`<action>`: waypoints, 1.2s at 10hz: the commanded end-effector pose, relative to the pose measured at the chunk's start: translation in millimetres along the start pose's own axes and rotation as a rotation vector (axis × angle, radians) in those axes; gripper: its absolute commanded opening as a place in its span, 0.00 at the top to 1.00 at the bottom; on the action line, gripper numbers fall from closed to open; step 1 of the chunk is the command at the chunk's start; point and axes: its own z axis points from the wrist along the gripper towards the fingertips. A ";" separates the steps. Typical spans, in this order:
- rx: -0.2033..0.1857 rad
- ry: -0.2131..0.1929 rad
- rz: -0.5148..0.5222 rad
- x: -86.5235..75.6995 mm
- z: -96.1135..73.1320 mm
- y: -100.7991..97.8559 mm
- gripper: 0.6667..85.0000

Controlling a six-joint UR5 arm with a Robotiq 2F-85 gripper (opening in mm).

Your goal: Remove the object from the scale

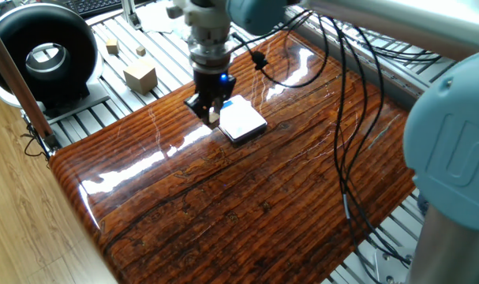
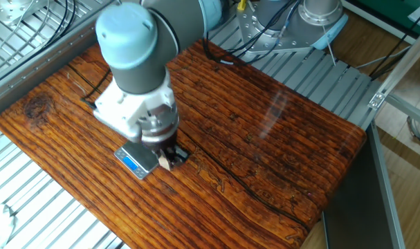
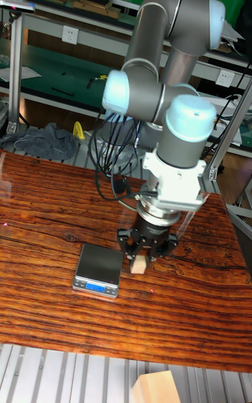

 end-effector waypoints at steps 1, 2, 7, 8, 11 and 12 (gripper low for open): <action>-0.034 -0.008 0.046 -11.2 6.4 21.4 0.90; -0.053 -0.015 0.032 -13.8 5.0 27.6 0.51; 0.019 0.015 0.003 -20.3 -22.4 12.9 0.79; 0.043 0.023 -0.004 -21.7 -28.4 3.7 1.00; 0.035 -0.021 -0.033 -41.3 -30.5 -9.0 1.00; 0.013 -0.047 -0.051 -49.0 -30.8 -4.5 1.00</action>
